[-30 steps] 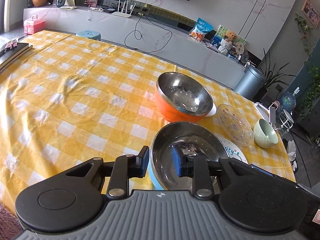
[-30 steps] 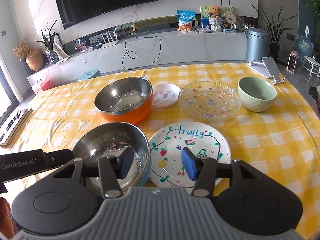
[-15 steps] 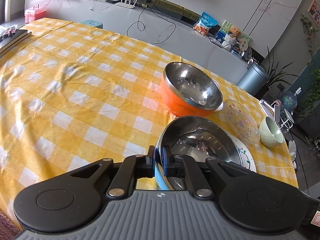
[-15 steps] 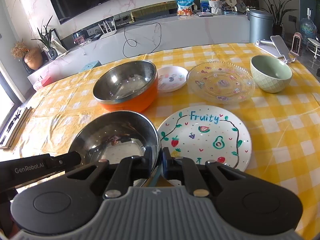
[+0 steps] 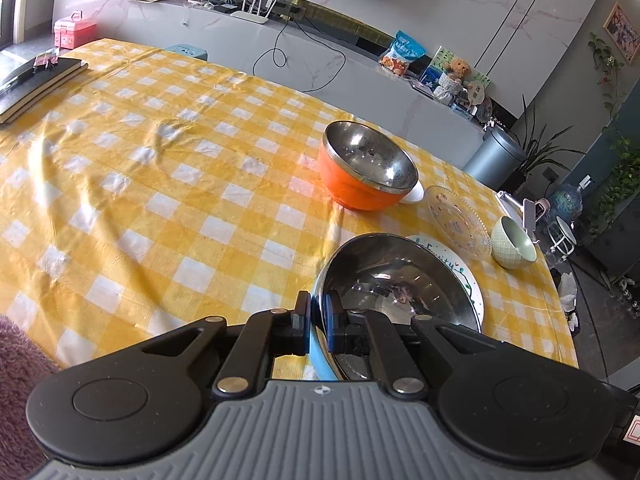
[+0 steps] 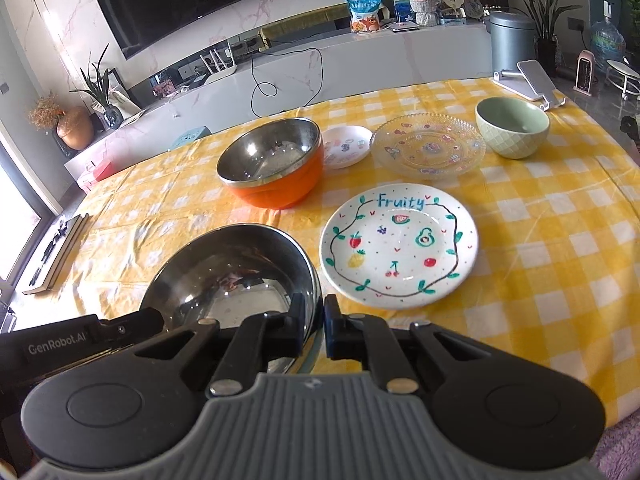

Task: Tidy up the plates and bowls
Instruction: 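Lift the blue bowl with the left tool and lower it into the orange bowl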

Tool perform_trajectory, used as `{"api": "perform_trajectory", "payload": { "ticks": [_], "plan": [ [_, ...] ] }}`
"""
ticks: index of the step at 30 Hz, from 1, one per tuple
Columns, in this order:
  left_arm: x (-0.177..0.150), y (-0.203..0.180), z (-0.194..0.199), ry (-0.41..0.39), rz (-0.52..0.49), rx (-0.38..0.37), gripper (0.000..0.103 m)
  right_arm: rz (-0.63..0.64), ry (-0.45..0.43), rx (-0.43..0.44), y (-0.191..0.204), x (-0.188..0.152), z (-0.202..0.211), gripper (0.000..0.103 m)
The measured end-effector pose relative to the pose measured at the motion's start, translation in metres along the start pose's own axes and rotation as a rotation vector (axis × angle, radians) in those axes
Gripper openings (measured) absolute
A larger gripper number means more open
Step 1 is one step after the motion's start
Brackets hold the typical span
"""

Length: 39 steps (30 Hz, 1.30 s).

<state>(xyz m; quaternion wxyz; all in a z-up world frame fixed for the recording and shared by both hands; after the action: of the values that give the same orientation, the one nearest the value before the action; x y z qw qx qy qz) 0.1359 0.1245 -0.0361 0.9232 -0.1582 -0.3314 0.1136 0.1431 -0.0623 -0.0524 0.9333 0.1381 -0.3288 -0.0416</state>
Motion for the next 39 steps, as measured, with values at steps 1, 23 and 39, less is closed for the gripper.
{"api": "perform_trajectory", "payload": {
  "ticks": [1,23,39],
  "plan": [
    [-0.003,0.001,0.002,0.002,0.003,0.001,0.007,-0.001,0.003,0.001,0.0,-0.004,0.003,0.007],
    [-0.023,0.006,-0.016,0.013,0.015,0.031,0.007,-0.028,0.041,0.029,-0.015,-0.022,-0.012,0.008],
    [0.01,-0.005,0.034,-0.07,-0.028,0.03,0.057,-0.117,-0.052,0.109,-0.03,0.003,0.034,0.051]
  ]
}}
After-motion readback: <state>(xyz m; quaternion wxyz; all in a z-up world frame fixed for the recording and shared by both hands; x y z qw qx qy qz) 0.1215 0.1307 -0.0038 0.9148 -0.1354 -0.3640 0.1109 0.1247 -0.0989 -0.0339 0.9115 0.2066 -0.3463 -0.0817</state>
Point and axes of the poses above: each gripper's, at about its wrist camera, not at the fingertips, and z roughly against the way its jaws point, y to its left, x to its top, the point moved 5 cm from there along -z, roughly the way its jaws point, and after that the axes turned 2 degrees about y, right-handed, at the moved point
